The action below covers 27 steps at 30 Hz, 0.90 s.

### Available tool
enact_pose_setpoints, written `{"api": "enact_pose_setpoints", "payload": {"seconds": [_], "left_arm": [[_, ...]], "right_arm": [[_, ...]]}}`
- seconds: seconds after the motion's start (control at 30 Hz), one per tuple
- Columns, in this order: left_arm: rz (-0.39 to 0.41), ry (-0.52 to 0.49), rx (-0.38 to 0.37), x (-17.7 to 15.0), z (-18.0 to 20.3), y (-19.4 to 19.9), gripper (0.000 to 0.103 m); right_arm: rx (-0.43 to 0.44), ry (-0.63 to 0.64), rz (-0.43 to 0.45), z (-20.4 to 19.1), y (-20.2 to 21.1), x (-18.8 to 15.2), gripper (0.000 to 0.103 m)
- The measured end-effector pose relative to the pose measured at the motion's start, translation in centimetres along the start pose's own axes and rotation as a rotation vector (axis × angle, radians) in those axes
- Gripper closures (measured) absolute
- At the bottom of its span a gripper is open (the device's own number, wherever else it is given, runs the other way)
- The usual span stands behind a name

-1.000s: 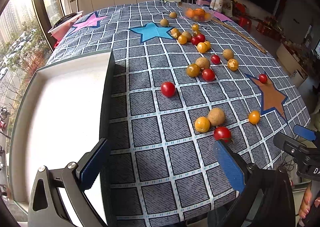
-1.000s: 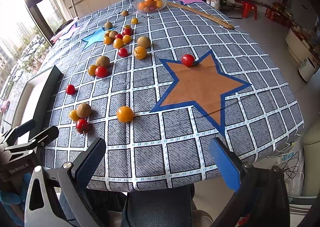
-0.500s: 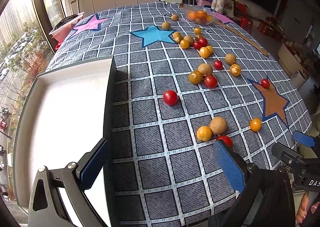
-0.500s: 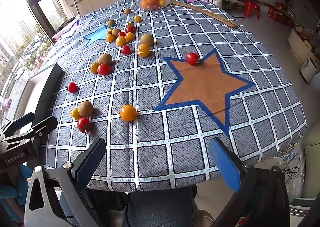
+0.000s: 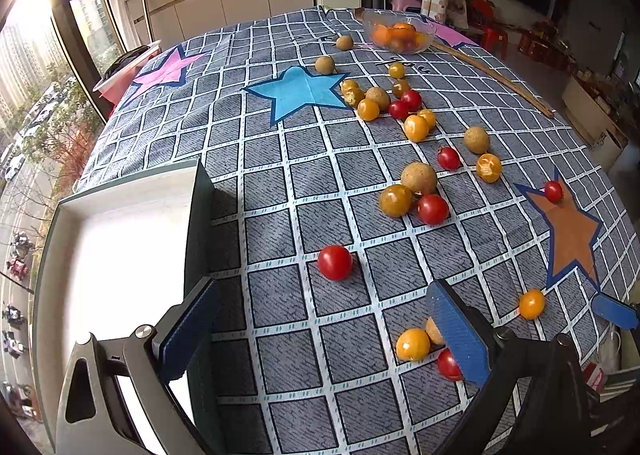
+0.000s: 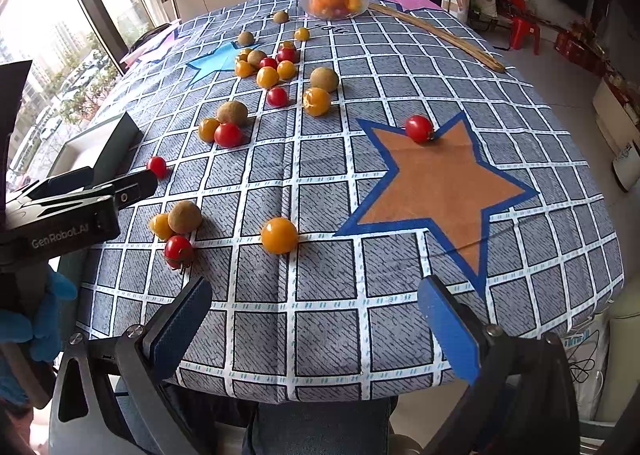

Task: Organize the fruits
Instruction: 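Grasp a red cherry tomato with the left tool while the right tool grasps an orange tomato, then carry both held tomatoes over the white tray with both tools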

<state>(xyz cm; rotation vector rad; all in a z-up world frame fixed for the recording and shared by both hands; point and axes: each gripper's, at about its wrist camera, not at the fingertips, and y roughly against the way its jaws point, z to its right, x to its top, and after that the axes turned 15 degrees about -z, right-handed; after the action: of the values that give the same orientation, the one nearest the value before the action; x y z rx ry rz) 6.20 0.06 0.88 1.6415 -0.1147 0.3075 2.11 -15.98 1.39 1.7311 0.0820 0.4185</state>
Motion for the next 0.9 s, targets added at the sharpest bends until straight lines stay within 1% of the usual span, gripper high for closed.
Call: {"api": "enact_pose_setpoints", "payload": {"seconds": [0.07,0.1,0.13,0.17,0.2,0.23,0.3,0.33,0.37,0.43,0.5,0.53,0.57,0.6,0.63,0.67,0.8,0.9], "left_arm": [[-0.004,0.002,0.007,0.4,0.0,-0.4,0.0],[-0.002,0.003,0.006,0.6,0.0,-0.6,0.002],[-0.008,0.003,0.01,0.8,0.1,-0.8,0.01],[-0.016,0.0,0.006,0.9,0.1,-1.1,0.015],[-0.029,0.0,0.002,1.1,0.1,-1.3,0.015],[-0.018,0.005,-0.007,1.2,0.2,-1.5,0.015],[-0.018,0.003,-0.002,1.1,0.3,-1.9,0.015],[-0.014,0.001,-0.001,1.2,0.4,-2.1,0.018],[-0.012,0.002,0.001,1.2,0.4,-2.3,0.03],[-0.022,0.014,-0.024,1.3,0.2,-2.4,0.032],[-0.025,0.021,-0.043,1.4,0.1,-2.4,0.042],[-0.022,0.018,-0.045,1.4,0.1,-2.3,0.053],[-0.023,0.009,-0.045,1.4,0.3,-2.3,0.065],[-0.025,-0.002,-0.052,1.5,0.4,-2.2,0.073],[-0.031,-0.009,-0.06,1.5,0.6,-2.2,0.082],[-0.045,-0.011,-0.066,1.4,0.6,-2.2,0.082],[-0.052,-0.012,-0.113,0.3,0.4,-1.5,0.081],[-0.033,-0.008,-0.13,-0.7,0.0,-0.4,0.081]], "right_arm": [[-0.001,0.016,-0.001,-0.4,-0.4,0.3,0.003],[0.0,0.023,-0.001,-0.6,-0.6,0.4,0.003],[-0.001,0.029,-0.002,-0.8,-0.8,0.6,0.006],[-0.001,0.034,-0.005,-0.9,-1.0,0.7,0.011],[0.0,0.037,-0.01,-1.0,-1.3,0.8,0.013],[-0.001,0.04,-0.011,-1.2,-1.4,0.9,0.016],[-0.019,0.054,-0.001,-1.5,-1.5,1.1,0.018],[-0.026,0.058,0.002,-1.6,-1.6,1.2,0.02],[-0.029,0.062,0.003,-1.8,-1.7,1.3,0.021],[-0.051,0.074,0.006,-2.2,-1.8,1.4,0.025],[-0.071,0.091,0.011,-2.5,-1.8,1.4,0.032],[-0.076,0.102,0.016,-2.7,-1.8,1.4,0.041],[-0.059,0.113,0.02,-2.9,-1.7,1.4,0.053],[-0.044,0.119,0.021,-2.9,-1.6,1.5,0.061],[-0.034,0.118,0.019,-2.9,-1.6,1.6,0.076],[-0.021,0.112,0.015,-2.8,-1.6,1.6,0.08],[0.105,0.032,-0.004,-1.0,-1.3,1.6,0.08],[0.144,-0.003,-0.013,0.0,-1.0,1.3,0.08]]}}
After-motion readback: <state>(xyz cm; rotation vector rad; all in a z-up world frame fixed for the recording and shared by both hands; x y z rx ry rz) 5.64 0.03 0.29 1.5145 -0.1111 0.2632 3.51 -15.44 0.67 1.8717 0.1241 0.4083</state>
